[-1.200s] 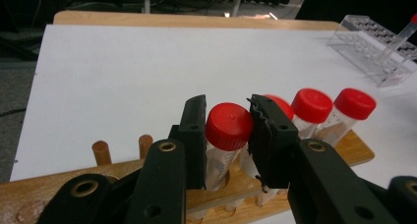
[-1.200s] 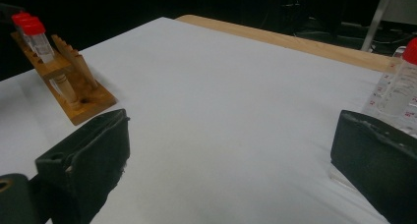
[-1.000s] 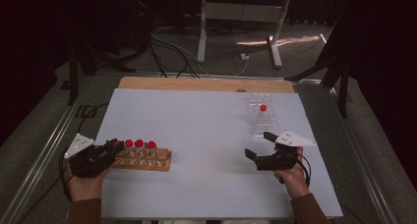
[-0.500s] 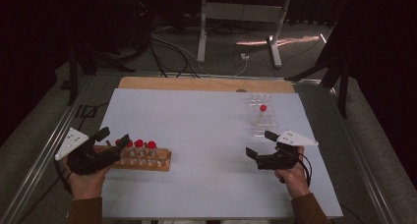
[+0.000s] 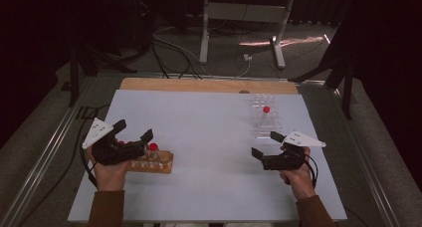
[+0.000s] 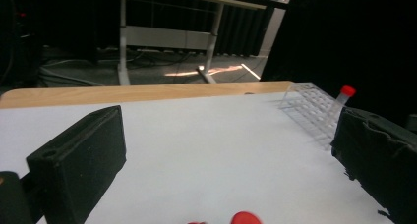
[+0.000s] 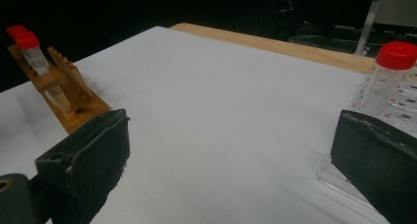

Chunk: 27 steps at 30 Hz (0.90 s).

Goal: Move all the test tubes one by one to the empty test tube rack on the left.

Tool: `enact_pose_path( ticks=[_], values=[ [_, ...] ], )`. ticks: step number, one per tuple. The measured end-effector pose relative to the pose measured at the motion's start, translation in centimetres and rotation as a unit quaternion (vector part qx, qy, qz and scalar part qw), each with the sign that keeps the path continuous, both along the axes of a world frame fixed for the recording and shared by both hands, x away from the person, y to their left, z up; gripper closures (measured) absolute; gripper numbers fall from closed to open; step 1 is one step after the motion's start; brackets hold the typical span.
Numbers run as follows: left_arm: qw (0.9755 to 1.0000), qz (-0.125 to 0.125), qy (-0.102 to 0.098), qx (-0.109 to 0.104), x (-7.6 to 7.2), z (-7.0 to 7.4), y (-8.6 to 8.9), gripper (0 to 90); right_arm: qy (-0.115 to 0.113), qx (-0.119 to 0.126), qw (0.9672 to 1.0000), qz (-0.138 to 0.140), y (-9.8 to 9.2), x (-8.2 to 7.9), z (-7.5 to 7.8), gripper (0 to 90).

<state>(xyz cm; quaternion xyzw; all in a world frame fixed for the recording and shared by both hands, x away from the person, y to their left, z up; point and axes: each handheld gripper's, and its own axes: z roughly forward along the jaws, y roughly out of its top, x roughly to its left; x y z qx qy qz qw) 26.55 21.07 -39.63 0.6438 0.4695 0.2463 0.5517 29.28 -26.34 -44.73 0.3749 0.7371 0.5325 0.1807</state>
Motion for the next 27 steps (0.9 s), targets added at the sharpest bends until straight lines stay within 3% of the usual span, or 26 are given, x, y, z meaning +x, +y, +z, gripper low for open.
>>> enact_pose_path(
  ticks=[7,17,22,24,27],
  values=[
    [0.9999,-0.012,-0.005,-0.004,-0.3,-0.1,-0.3,0.5,0.000,0.007,0.9998,-0.017,-0.4,0.2,0.2,1.2],
    [0.9988,-0.049,0.000,0.000,-0.1,-0.5,-1.6,0.5,0.001,-0.022,0.9986,-0.048,-0.7,1.5,0.1,1.5],
    [0.9986,-0.053,0.004,-0.006,-0.2,-0.7,-2.0,0.6,-0.002,-0.010,0.9964,-0.084,-1.3,2.7,0.4,4.3],
    [0.9985,-0.054,0.005,-0.005,-0.2,-0.8,-2.2,0.5,0.003,0.002,0.9961,-0.088,-1.4,3.5,0.5,4.6],
    [0.9981,-0.061,0.008,-0.009,-0.2,-0.8,-2.1,0.5,0.002,-0.001,0.9954,-0.096,-1.1,4.5,0.8,6.0]
  ],
)
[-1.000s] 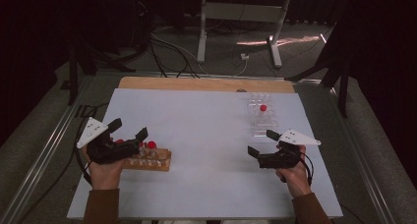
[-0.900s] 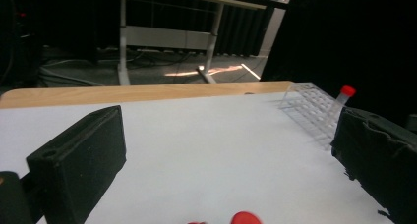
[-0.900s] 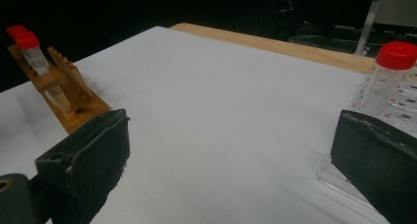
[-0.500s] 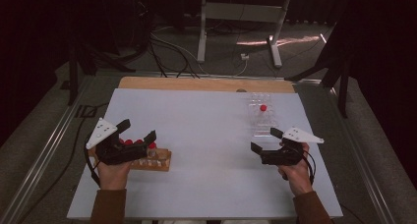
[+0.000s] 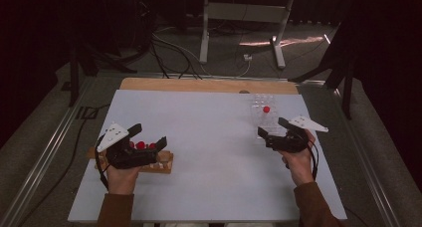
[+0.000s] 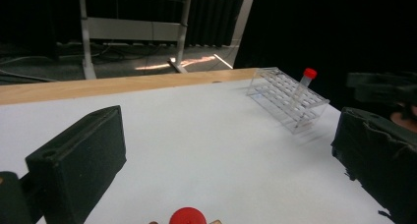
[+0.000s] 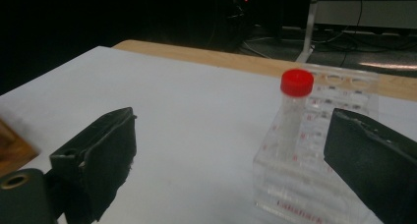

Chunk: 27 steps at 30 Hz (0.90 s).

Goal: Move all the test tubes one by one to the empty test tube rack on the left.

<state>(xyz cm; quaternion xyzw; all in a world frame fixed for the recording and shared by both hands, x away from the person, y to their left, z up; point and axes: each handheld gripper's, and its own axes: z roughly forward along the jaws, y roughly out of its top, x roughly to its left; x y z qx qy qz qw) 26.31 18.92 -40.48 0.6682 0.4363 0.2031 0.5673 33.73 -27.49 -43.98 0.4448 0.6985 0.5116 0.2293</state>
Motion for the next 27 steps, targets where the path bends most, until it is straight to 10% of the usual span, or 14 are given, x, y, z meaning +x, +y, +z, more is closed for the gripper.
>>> enact_pose_path(
  ticks=[9,22,27],
  values=[
    [0.9999,-0.001,-0.004,-0.012,-0.2,0.2,0.4,0.6,0.014,-0.018,0.9993,-0.028,0.1,3.1,-0.8,17.1],
    [0.9996,-0.011,-0.005,-0.024,-0.3,0.3,0.4,0.6,0.020,-0.088,0.9929,-0.078,1.2,6.0,-3.0,57.5],
    [0.9996,-0.012,-0.005,-0.026,-0.3,0.4,0.4,0.6,0.026,-0.077,0.9927,-0.089,1.3,6.6,-3.6,65.5]
  ],
)
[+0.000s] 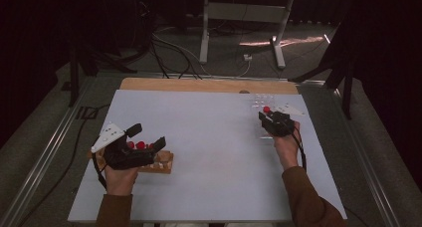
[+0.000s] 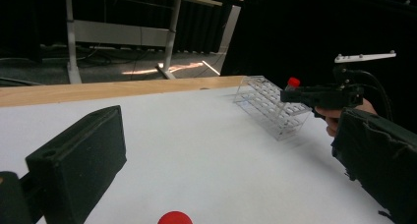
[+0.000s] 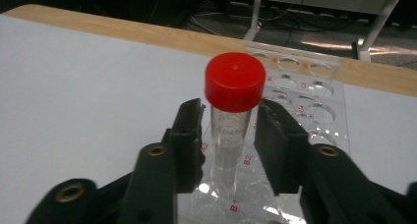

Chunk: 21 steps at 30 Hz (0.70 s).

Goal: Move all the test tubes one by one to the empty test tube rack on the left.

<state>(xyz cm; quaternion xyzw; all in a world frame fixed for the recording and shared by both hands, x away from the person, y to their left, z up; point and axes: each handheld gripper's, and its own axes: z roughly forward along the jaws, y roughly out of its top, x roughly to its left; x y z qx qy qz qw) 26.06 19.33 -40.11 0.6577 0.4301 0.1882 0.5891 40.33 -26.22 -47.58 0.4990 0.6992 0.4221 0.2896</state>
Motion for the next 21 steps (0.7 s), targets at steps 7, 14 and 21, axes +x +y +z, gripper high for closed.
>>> enact_pose_path(
  ticks=[7,14,21],
  values=[
    [1.0000,-0.002,0.001,0.001,0.0,0.0,0.0,0.6,-0.003,0.000,1.0000,-0.001,0.2,0.1,-0.1,74.1],
    [1.0000,-0.002,0.003,0.001,0.0,0.0,-0.1,0.6,-0.022,0.011,0.9997,-0.001,-0.1,-0.3,1.0,74.4],
    [1.0000,-0.001,0.002,0.003,-0.1,0.1,-0.1,0.6,-0.037,0.015,0.9992,0.007,-0.5,-0.9,2.2,74.4]
  ],
)
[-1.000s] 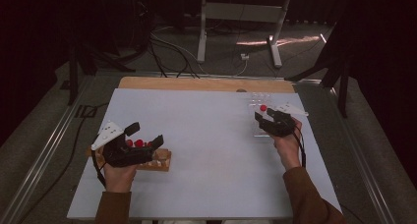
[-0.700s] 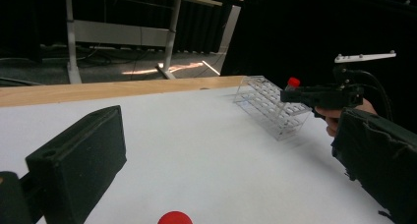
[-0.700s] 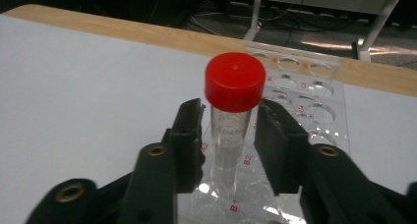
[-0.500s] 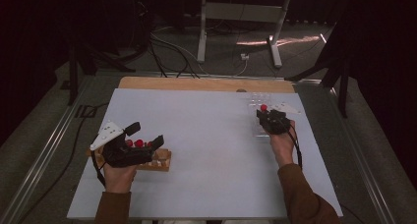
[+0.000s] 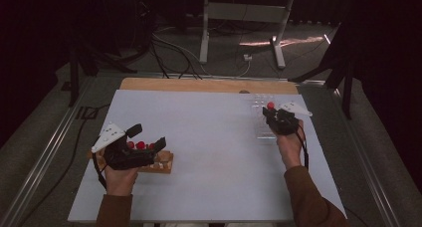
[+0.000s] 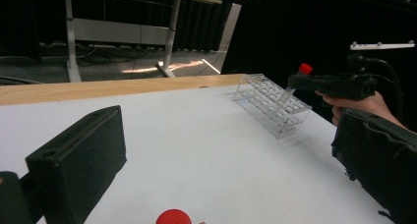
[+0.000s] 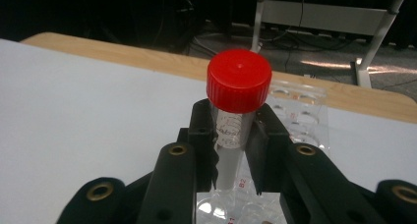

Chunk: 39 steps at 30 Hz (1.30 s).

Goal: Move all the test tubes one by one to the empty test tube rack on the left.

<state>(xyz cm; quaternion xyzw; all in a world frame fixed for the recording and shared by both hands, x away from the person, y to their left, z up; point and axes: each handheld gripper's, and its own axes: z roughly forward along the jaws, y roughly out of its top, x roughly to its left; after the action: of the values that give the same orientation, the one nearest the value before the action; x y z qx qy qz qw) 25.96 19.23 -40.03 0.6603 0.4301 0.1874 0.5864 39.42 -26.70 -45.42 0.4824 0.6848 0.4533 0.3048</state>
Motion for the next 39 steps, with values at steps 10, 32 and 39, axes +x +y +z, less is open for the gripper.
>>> enact_pose_path(
  ticks=[10,32,39],
  values=[
    [1.0000,-0.002,0.001,0.003,0.0,0.0,-0.2,0.6,-0.018,0.019,0.9996,0.012,-0.6,-1.1,1.8,74.4],
    [0.9998,-0.021,0.004,0.004,-0.1,0.1,-1.6,0.6,-0.025,0.019,0.9950,0.095,0.1,-6.0,1.5,74.4],
    [0.9993,-0.034,0.005,0.017,-0.3,0.6,-3.2,0.6,-0.018,0.021,0.9927,0.117,0.8,-7.6,0.7,74.4]
  ],
)
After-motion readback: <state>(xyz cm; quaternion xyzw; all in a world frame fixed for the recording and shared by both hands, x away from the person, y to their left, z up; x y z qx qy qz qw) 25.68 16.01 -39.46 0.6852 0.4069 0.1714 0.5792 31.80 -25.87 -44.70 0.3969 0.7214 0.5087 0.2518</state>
